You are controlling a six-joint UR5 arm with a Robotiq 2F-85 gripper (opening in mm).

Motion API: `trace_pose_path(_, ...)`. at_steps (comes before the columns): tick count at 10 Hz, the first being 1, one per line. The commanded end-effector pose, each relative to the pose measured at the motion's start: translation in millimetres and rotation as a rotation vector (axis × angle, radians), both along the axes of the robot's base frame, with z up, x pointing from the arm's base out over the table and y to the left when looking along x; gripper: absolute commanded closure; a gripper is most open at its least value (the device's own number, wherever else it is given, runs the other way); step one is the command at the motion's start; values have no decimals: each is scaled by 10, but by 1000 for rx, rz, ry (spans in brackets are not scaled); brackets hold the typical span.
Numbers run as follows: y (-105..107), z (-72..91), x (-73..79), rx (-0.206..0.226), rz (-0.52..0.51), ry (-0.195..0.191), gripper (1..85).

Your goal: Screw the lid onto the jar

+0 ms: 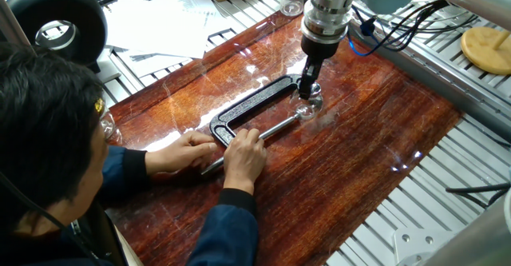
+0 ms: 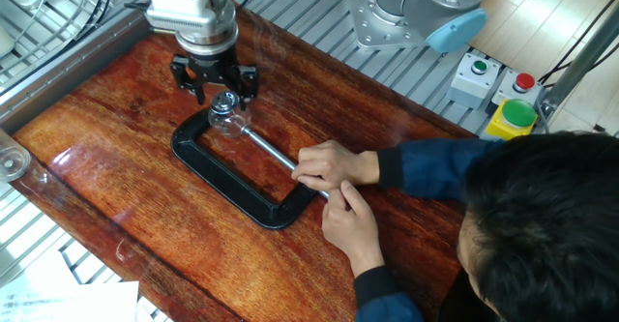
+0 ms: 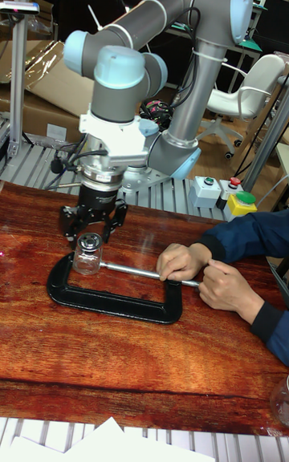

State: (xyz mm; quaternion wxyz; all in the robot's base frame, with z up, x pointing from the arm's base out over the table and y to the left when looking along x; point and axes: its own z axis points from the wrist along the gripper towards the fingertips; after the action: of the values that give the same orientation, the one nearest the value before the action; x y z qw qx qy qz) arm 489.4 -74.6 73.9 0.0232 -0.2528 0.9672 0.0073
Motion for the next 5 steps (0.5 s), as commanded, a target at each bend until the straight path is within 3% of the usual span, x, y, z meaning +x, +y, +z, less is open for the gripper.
trace_pose_path(1, 99, 40, -35, 13, 28, 13, 160)
trace_pose_path(4, 143, 78, -231, 32, 247, 73, 167)
trace_pose_path(5, 52, 94, -234, 4, 295, 80, 170)
